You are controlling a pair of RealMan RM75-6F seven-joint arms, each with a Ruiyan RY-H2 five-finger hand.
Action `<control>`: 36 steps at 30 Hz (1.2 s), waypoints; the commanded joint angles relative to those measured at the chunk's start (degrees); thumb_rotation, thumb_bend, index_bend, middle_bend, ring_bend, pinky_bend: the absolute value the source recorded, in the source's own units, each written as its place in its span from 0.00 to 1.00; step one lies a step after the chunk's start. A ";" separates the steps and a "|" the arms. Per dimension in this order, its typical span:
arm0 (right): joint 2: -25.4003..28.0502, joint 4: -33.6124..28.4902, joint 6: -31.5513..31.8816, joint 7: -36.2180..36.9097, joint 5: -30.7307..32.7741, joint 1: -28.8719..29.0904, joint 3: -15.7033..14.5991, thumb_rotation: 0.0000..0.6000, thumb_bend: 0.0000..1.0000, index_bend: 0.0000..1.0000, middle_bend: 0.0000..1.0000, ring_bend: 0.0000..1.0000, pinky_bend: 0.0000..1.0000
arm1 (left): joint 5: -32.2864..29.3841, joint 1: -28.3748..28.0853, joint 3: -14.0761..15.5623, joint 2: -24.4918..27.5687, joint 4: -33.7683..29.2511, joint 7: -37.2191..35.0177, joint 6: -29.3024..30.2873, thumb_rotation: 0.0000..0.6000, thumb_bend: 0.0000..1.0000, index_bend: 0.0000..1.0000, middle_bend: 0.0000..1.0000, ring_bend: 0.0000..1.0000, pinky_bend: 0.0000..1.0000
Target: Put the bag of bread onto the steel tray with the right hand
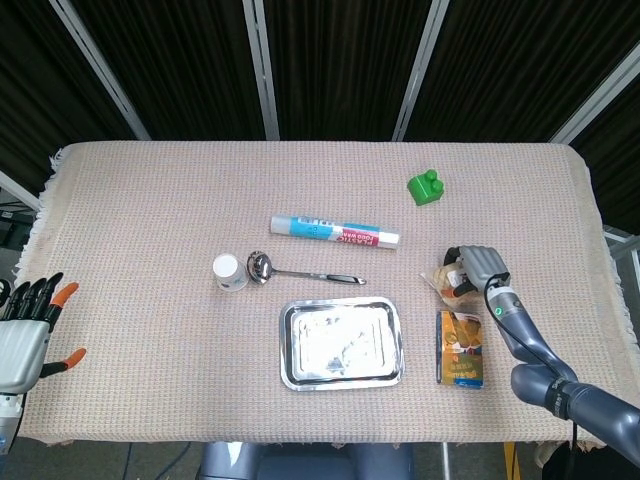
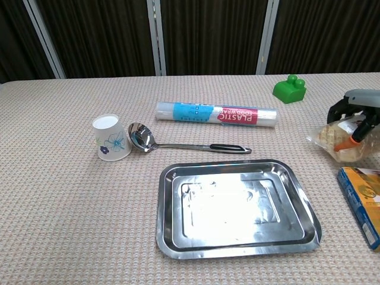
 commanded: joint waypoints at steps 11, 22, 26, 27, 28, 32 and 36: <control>10.23 -24.24 9.60 6.76 -16.29 -1.41 0.10 1.00 0.14 0.46 0.40 0.41 0.66 | 0.29 -0.72 -0.20 -0.36 -0.58 0.85 -0.57 0.96 0.12 0.12 0.00 0.00 0.00; 4.50 -28.62 6.09 5.44 -21.87 3.59 -2.00 1.00 0.14 0.45 0.39 0.40 0.66 | -0.43 -0.80 -0.13 -0.60 0.04 0.53 -1.14 0.96 0.12 0.12 0.00 0.00 0.00; 0.67 -26.60 4.30 3.36 -20.20 5.43 -1.88 1.00 0.14 0.43 0.38 0.38 0.66 | -0.28 -0.92 -0.06 -0.84 0.42 0.06 -1.31 0.96 0.12 0.12 0.00 0.00 0.00; -0.01 -26.25 4.05 2.81 -19.86 5.73 -1.87 1.00 0.14 0.42 0.38 0.38 0.66 | -0.28 -0.91 -0.03 -0.85 0.54 -0.01 -1.32 0.96 0.12 0.12 0.00 0.00 0.00; -0.95 -25.74 3.69 1.90 -19.35 6.14 -1.90 1.00 0.14 0.41 0.37 0.37 0.66 | -0.36 -0.88 -0.02 -0.85 0.72 -0.16 -1.32 0.96 0.12 0.12 0.00 0.00 0.00; -3.00 -24.38 2.26 -0.94 -17.27 7.30 -2.01 1.00 0.06 0.15 0.22 0.15 0.39 | -0.57 -0.69 0.01 -0.84 1.03 -0.63 -1.17 0.96 0.12 0.12 0.00 0.00 0.00; -2.88 -24.80 0.00 -3.50 -14.76 8.30 -2.46 1.00 0.00 0.00 0.02 0.00 0.17 | -0.53 -0.42 0.19 -0.71 1.19 -0.92 -0.92 0.96 0.12 0.12 0.00 0.00 0.00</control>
